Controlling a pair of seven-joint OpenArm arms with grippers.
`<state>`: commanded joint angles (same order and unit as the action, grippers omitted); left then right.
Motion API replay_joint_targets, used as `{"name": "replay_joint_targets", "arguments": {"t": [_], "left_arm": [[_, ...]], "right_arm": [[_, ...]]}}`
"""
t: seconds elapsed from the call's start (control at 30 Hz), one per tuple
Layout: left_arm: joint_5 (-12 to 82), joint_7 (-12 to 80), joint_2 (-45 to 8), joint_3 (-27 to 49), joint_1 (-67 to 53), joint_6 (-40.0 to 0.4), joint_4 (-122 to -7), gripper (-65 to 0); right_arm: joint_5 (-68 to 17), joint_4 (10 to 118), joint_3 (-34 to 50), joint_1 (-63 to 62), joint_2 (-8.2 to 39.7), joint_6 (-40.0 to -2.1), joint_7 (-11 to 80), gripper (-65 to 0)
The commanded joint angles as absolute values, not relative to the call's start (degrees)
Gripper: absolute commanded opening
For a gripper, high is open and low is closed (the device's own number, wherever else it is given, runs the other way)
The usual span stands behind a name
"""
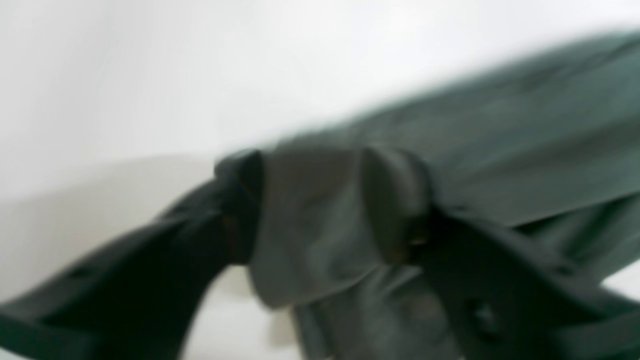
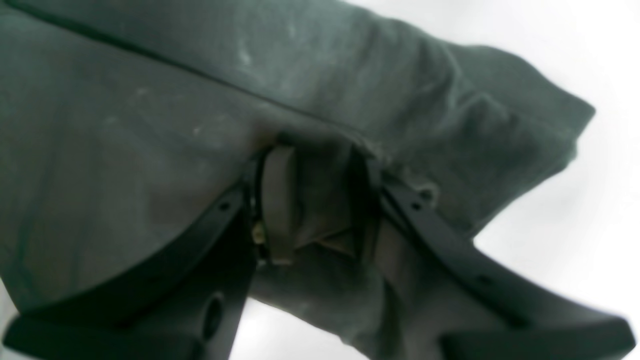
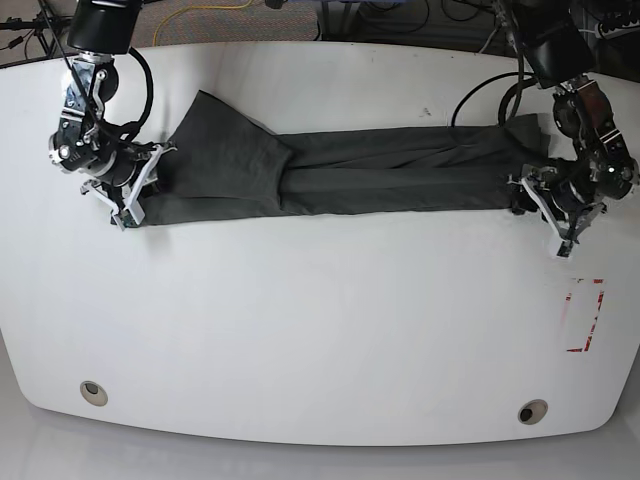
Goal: Fold the T-shirt properly
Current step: 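Pull the right gripper's end back outward, flattening the strip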
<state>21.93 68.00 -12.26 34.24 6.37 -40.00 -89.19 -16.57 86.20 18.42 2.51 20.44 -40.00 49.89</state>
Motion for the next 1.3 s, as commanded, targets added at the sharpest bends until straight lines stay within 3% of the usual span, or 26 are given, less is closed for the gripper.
{"name": "replay_joint_targets", "arguments": {"t": [0.5,0.77,1.1,1.3], "left_arm": [[37.4,71.6,-16.6,40.4,-0.4,-40.0,-85.2,-21.0],[38.0,69.1,-18.7,40.6,-1.3,-40.0,-77.8,-21.5],[38.2,69.1,-17.8,39.9,-1.7,-40.0,-77.5,-21.4],[38.4,69.3,-16.3,34.9,-2.0,-40.0,-77.8,-21.7]], "right_arm": [[-16.8,86.2,18.3,2.5,20.1,-40.0,49.9,-48.5],[-16.8,86.2,18.3,2.5,20.1,-40.0,49.9,-48.5],[-16.8,86.2,18.3,2.5,20.1,-40.0,49.9,-48.5],[-16.8,86.2,18.3,2.5,19.8,-40.0,49.9,-48.5]]}}
